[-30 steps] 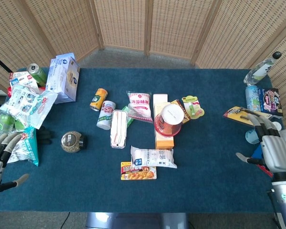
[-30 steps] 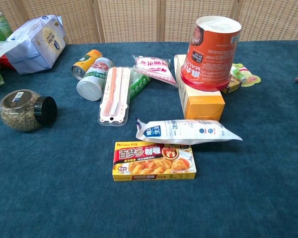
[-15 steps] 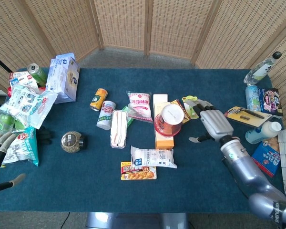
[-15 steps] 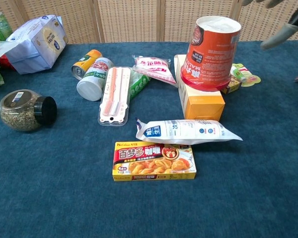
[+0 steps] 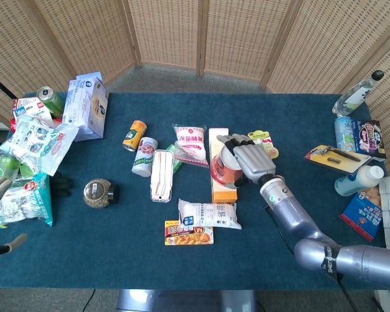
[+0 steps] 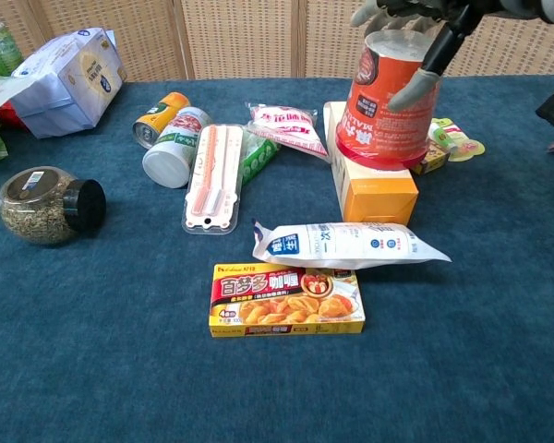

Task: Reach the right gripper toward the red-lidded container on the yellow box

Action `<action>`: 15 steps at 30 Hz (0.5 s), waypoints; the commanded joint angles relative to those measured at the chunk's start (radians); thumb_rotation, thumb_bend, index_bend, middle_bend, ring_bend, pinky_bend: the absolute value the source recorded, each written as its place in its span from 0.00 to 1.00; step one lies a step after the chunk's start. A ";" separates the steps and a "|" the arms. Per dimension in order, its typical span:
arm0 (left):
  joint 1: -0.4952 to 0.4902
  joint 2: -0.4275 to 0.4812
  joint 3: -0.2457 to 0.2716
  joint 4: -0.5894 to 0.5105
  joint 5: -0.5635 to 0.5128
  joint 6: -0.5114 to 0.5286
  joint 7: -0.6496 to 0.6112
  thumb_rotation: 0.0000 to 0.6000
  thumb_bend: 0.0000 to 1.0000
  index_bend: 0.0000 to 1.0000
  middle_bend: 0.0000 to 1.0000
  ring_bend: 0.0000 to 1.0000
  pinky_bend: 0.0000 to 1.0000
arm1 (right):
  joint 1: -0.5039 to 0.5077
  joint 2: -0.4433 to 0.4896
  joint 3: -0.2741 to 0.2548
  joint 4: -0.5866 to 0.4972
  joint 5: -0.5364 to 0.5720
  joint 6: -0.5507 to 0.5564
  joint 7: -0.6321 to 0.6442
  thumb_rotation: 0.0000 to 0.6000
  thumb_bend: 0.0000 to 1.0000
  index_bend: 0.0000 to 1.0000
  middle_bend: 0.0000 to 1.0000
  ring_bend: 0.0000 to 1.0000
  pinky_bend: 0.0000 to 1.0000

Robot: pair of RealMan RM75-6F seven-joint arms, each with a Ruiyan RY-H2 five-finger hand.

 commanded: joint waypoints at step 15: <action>0.010 0.010 -0.003 0.003 0.004 0.016 -0.023 1.00 0.00 0.00 0.00 0.00 0.00 | -0.039 -0.110 -0.010 0.108 -0.188 0.112 0.117 1.00 0.11 0.54 0.80 0.79 0.86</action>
